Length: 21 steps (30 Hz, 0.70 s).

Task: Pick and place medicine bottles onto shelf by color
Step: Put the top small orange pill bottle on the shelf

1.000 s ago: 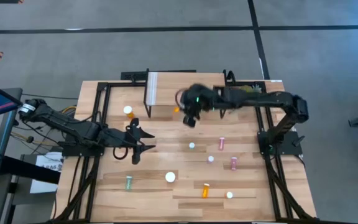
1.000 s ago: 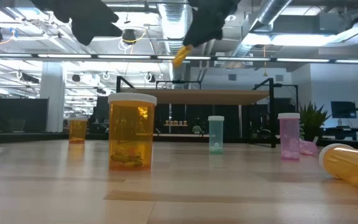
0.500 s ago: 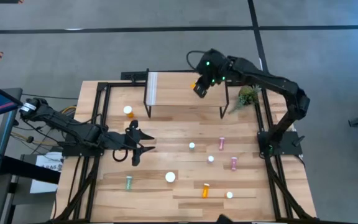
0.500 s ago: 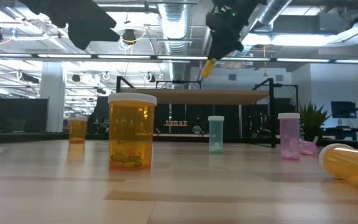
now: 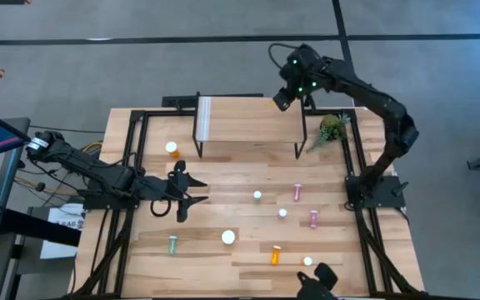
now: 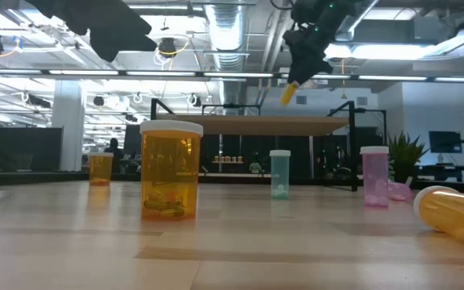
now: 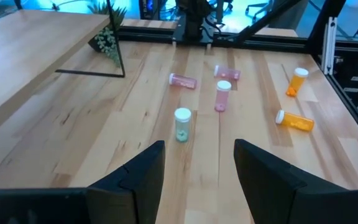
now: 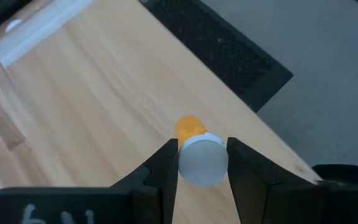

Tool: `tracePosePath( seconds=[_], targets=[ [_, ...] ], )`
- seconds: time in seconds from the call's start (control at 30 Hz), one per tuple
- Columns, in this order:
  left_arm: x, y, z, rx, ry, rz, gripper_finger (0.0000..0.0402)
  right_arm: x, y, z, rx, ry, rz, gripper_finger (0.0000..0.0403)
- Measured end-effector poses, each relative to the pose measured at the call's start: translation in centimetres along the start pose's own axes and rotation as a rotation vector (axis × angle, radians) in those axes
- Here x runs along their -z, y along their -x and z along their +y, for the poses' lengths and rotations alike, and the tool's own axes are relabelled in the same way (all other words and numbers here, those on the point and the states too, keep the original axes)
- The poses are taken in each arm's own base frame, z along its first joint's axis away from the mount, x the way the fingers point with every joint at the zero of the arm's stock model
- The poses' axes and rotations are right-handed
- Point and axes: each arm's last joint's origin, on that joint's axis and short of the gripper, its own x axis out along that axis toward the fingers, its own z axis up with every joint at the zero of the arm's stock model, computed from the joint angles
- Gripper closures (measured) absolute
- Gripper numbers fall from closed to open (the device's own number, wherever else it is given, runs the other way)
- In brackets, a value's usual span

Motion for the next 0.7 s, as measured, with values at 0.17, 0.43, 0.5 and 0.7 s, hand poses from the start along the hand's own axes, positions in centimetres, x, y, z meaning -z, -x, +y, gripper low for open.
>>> tracePosePath(
  seconds=[0.17, 0.43, 0.5, 0.7],
  targets=[
    [0.0, 0.0, 0.0, 0.0, 0.001, 0.0, 0.0221, -1.3, 3.3, 0.2, 0.002, -0.002, -0.036, 0.0263],
    [0.0, 0.0, 0.0, 0.002, 0.015, 0.001, 0.0221, -2.0, 6.2, 1.5, -0.021, 0.007, -0.07, 0.026],
    [0.0, 0.0, 0.0, 0.003, 0.018, 0.001, 0.0221, -1.9, 5.7, 1.8, -0.024, 0.014, -0.042, 0.0259],
    [0.0, 0.0, 0.0, 0.006, 0.025, 0.002, 0.0221, -1.6, 1.6, 1.4, 0.013, 0.002, 0.176, 0.0258]
  ],
)
